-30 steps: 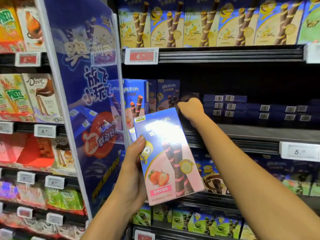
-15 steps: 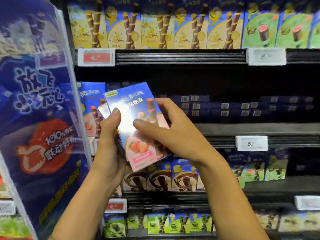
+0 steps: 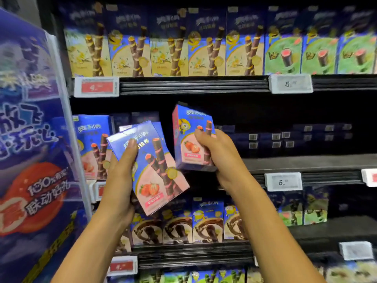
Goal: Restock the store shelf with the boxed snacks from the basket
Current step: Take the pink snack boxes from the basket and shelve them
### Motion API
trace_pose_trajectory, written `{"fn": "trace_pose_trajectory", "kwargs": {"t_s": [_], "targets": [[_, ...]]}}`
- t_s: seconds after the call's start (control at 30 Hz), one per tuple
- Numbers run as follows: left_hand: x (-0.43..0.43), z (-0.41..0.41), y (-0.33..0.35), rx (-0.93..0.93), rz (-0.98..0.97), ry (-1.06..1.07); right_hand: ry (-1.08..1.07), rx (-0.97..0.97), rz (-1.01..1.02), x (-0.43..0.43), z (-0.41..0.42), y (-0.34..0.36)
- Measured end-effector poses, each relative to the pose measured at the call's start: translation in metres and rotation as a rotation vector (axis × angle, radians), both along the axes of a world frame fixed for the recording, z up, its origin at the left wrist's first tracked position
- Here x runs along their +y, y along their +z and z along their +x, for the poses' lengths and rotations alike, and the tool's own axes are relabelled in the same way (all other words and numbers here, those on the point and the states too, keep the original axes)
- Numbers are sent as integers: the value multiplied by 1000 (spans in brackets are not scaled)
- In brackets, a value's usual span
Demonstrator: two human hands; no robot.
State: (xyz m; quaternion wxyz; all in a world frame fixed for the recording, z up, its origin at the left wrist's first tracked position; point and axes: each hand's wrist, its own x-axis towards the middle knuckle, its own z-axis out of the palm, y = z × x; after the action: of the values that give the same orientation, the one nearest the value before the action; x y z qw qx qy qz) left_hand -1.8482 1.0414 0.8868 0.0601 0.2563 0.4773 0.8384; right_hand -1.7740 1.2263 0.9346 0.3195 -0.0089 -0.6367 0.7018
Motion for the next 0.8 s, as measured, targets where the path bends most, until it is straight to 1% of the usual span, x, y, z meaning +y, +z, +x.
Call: {"fn": "trace_pose_trajectory", "kwargs": {"t_s": [0.07,0.13,0.2,0.27,0.33,0.43,0.53,0.6,0.67,0.8], "targets": [[-4,1,2,-14,-18,15,-53,-60,-27,18,-14,6],[-7,4,2,-28,-26,13,-157,-151,23,32,-28,8],[-11,7,1,-36,-20,-4,-210,-197,78,40,-43,9],[-14,10,0,-56,-17,-26,-251,-230,184,43,-59,9],[-16,12,-1,-70,-32,-22,-305,-298,318,44,-76,7],[-18,13,-3,-66,-47,-2,-343,-401,460,43,-93,5],[-20,14,-3,-58,-57,7,-366,-536,686,40,-103,12],[-20,15,-3,-54,-63,13,-397,-583,813,38,-111,20],[-20,17,-2,-59,-75,23,-440,-616,887,38,-119,24],[-22,19,-3,-89,-102,39,-503,-628,962,38,-134,23]]}}
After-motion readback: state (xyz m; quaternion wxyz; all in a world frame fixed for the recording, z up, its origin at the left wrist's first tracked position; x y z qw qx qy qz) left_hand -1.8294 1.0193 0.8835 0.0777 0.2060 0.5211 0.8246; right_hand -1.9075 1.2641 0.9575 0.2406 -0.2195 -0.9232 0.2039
